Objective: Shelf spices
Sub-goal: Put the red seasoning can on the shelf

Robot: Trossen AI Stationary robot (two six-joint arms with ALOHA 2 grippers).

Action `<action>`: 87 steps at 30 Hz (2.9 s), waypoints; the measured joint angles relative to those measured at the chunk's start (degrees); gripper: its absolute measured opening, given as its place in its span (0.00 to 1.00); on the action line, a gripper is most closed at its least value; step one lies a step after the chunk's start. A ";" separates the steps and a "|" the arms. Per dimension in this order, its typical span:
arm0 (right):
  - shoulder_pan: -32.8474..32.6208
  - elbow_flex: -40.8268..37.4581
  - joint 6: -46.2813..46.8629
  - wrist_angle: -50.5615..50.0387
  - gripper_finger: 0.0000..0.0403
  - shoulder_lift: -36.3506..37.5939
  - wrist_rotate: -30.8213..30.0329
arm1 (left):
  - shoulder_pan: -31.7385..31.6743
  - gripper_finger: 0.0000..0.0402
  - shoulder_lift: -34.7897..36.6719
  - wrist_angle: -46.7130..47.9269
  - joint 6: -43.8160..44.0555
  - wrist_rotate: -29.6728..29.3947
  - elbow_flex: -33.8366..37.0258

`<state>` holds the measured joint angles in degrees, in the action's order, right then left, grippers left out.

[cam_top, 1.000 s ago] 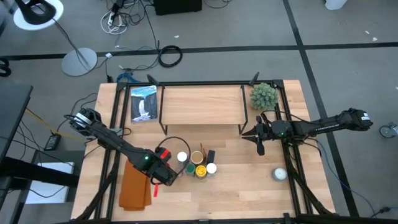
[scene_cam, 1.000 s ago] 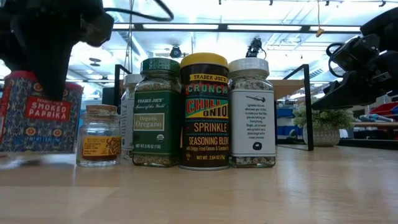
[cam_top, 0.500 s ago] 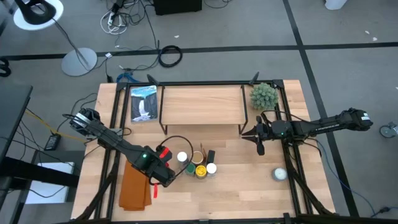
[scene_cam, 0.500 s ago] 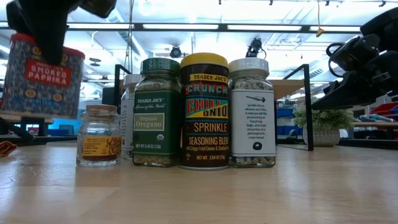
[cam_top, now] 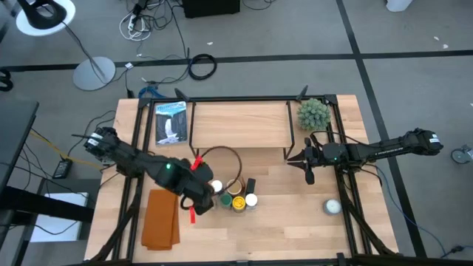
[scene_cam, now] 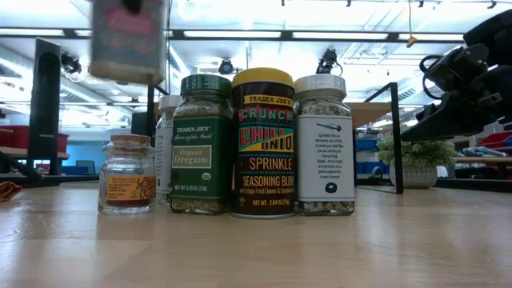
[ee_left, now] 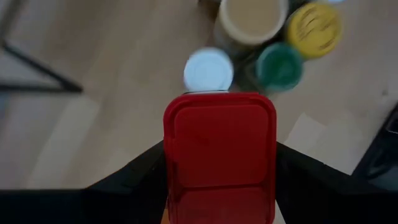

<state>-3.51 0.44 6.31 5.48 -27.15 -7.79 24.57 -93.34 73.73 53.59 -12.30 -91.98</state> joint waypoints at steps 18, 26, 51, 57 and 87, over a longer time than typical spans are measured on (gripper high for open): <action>0.00 -0.01 0.00 0.02 0.16 -0.01 -0.02 | -19.32 0.61 0.04 2.35 -40.15 8.38 -13.05; 0.00 -0.01 -0.02 0.00 0.16 -0.01 -0.02 | -28.12 0.61 0.00 2.47 -48.88 12.52 -13.03; 0.00 -0.01 -0.02 0.02 0.16 -0.01 -0.02 | -50.82 0.61 0.00 1.23 -70.61 18.45 -13.01; 0.00 0.00 -0.01 0.01 0.16 0.00 -0.01 | -55.08 0.61 0.00 -2.81 -74.13 23.18 -13.01; 0.00 0.01 0.00 1.22 0.16 0.01 0.00 | -59.66 0.61 -8.04 -3.74 -81.74 20.28 -12.94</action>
<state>-3.51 0.45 6.31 6.69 -27.14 -7.79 -35.09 -101.38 70.00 -28.15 7.98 -104.92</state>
